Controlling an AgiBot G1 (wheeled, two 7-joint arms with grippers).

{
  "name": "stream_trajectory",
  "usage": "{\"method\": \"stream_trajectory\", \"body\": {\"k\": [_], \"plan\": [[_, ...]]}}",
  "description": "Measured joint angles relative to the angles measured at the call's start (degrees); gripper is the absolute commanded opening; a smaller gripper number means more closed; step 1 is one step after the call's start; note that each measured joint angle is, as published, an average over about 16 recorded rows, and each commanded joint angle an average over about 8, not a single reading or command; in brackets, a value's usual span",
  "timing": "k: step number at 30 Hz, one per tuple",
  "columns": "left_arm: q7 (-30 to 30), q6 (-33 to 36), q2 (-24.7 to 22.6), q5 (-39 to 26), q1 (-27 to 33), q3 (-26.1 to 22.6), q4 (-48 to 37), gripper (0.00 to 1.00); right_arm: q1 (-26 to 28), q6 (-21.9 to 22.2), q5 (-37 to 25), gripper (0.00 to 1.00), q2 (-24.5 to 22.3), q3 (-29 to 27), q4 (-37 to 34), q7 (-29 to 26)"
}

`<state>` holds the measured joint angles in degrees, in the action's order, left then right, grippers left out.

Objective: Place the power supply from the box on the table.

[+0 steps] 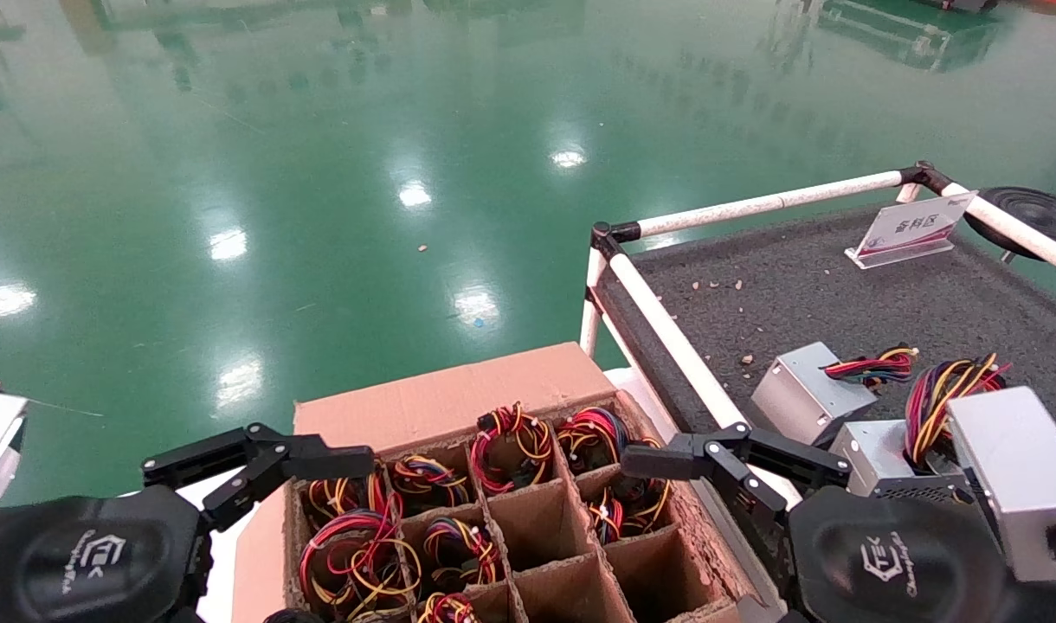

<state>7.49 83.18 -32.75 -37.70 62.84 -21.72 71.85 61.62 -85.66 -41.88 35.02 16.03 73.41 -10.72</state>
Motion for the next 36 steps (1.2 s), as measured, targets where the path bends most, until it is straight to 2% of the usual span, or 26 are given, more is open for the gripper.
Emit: {"method": "stream_trajectory", "body": {"k": [2, 4, 6, 7, 36], "plan": [[0.0, 0.0, 0.0, 0.0, 0.0, 0.0, 0.0, 0.38, 0.0, 0.0, 0.0, 1.00, 0.0, 0.0, 0.0, 0.0], [0.0, 0.0, 0.0, 0.0, 0.0, 0.0, 0.0, 0.29, 0.0, 0.0, 0.0, 1.00, 0.0, 0.0, 0.0, 0.0], [0.0, 0.0, 0.0, 0.0, 0.0, 0.0, 0.0, 0.06, 0.0, 0.0, 0.0, 1.00, 0.0, 0.0, 0.0, 0.0], [0.0, 0.0, 0.0, 0.0, 0.0, 0.0, 0.0, 0.00, 0.0, 0.0, 0.0, 1.00, 0.0, 0.0, 0.0, 0.0], [0.0, 0.0, 0.0, 0.0, 0.0, 0.0, 0.0, 0.00, 0.0, 0.0, 0.0, 1.00, 0.0, 0.0, 0.0, 0.0]]}}
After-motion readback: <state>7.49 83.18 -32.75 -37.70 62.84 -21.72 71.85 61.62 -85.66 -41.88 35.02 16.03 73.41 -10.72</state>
